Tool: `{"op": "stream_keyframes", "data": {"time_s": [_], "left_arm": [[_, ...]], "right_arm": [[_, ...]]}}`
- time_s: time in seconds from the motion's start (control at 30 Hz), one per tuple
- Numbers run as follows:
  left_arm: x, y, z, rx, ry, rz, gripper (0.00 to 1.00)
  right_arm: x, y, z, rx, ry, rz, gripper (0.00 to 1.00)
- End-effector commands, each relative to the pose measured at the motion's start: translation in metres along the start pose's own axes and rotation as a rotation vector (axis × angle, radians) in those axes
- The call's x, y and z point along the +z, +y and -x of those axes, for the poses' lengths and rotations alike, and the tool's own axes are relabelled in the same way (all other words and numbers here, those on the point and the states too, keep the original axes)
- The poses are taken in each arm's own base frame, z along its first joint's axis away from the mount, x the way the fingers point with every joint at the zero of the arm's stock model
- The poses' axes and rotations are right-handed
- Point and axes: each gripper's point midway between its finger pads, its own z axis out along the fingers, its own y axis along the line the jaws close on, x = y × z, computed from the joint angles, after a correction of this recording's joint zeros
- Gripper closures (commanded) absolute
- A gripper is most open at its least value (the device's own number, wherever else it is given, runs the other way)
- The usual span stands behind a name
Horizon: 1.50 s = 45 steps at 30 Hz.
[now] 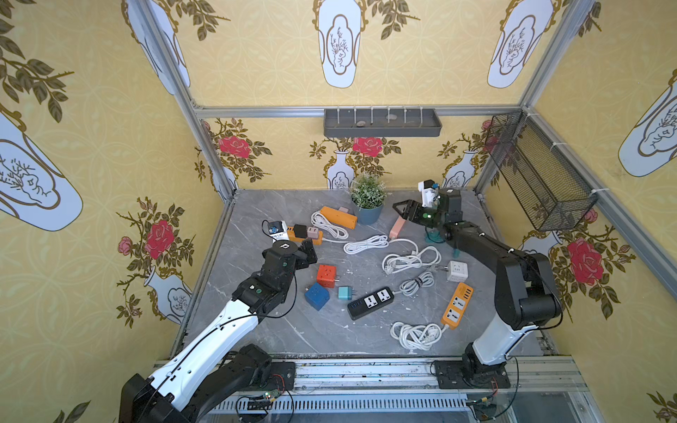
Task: Pull the plug off the socket
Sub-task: Move the socket to the center of the board.
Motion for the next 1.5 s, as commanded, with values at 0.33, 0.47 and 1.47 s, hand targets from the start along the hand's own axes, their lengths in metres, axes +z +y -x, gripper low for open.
{"op": "stream_keyframes", "data": {"time_s": [0.33,0.47,1.47], "left_arm": [[0.027,0.058,-0.016,-0.343,0.15,0.063,0.0],[0.029,0.078,-0.027,-0.408,0.205,0.133,0.0],[0.02,0.077,-0.018,-0.326,0.223,0.095,0.0]], "right_arm": [[0.108,0.113,-0.142,-0.874,0.247,0.401,0.02],[0.152,0.095,-0.148,-0.97,0.288,0.35,0.02],[0.238,0.108,-0.172,-1.068,0.32,0.416,0.8]]}}
